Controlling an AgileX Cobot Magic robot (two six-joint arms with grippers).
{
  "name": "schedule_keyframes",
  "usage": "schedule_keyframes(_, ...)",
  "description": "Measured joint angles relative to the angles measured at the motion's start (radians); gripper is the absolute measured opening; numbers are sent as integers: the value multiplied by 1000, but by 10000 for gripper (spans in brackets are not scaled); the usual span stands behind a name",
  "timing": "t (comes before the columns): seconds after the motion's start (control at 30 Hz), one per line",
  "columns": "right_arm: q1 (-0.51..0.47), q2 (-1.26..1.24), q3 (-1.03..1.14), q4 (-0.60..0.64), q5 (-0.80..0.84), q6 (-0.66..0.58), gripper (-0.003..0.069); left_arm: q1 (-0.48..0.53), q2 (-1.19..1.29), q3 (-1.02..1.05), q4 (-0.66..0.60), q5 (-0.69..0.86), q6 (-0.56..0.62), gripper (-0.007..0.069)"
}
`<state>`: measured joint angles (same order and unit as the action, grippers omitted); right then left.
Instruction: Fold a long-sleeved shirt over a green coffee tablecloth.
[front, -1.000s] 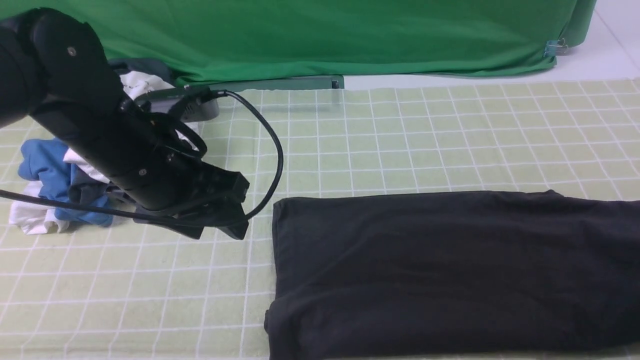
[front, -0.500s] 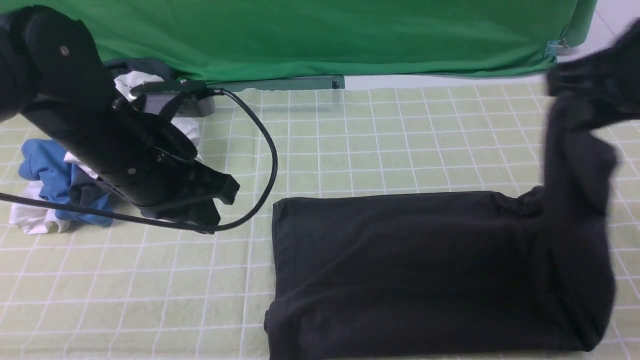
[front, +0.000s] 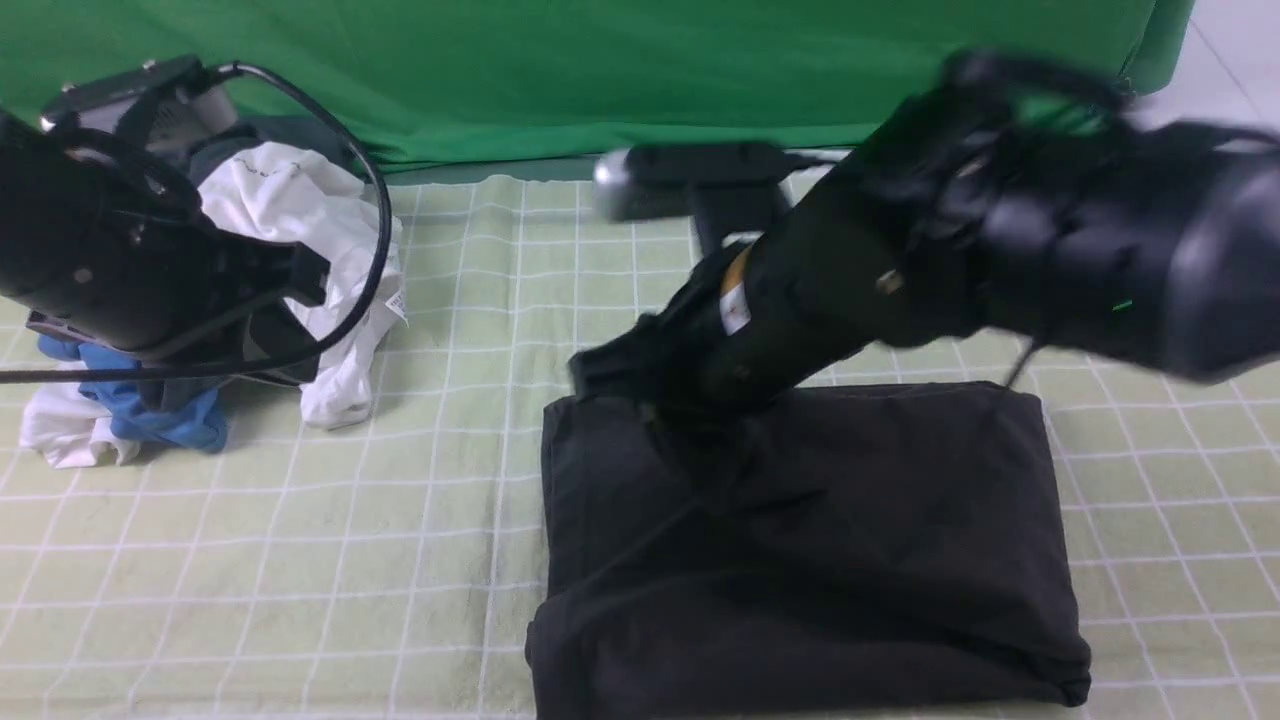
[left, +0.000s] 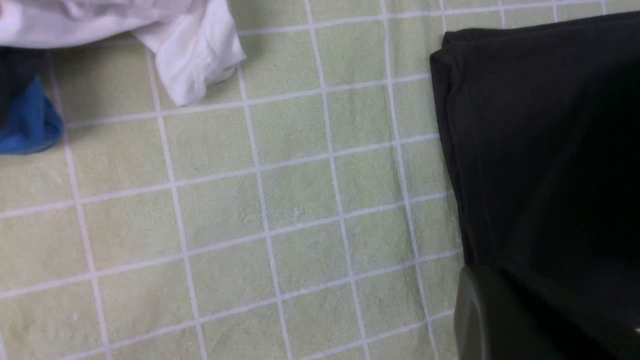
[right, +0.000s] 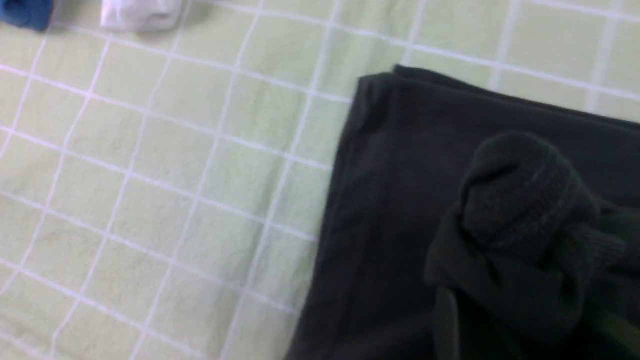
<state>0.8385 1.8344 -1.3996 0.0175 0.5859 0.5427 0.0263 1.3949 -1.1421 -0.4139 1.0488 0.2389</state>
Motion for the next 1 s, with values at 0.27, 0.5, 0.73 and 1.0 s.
schedule_keyframes(0.27,65,83,1,24,-140,33,391,3,-1,0,-6,-7,3,15)
schedule_keyframes(0.5,71,-12,-1,29,-112,37,475,3,-1,0,-6,-10,24,15)
schedule_keyframes(0.73,49,-117,-6,-3,0,-131,123,3,-1,0,-6,-11,26,15)
schedule_keyframes(1.0,-34,0,-6,-177,159,-265,-2,3,-1,0,-6,-11,27,15)
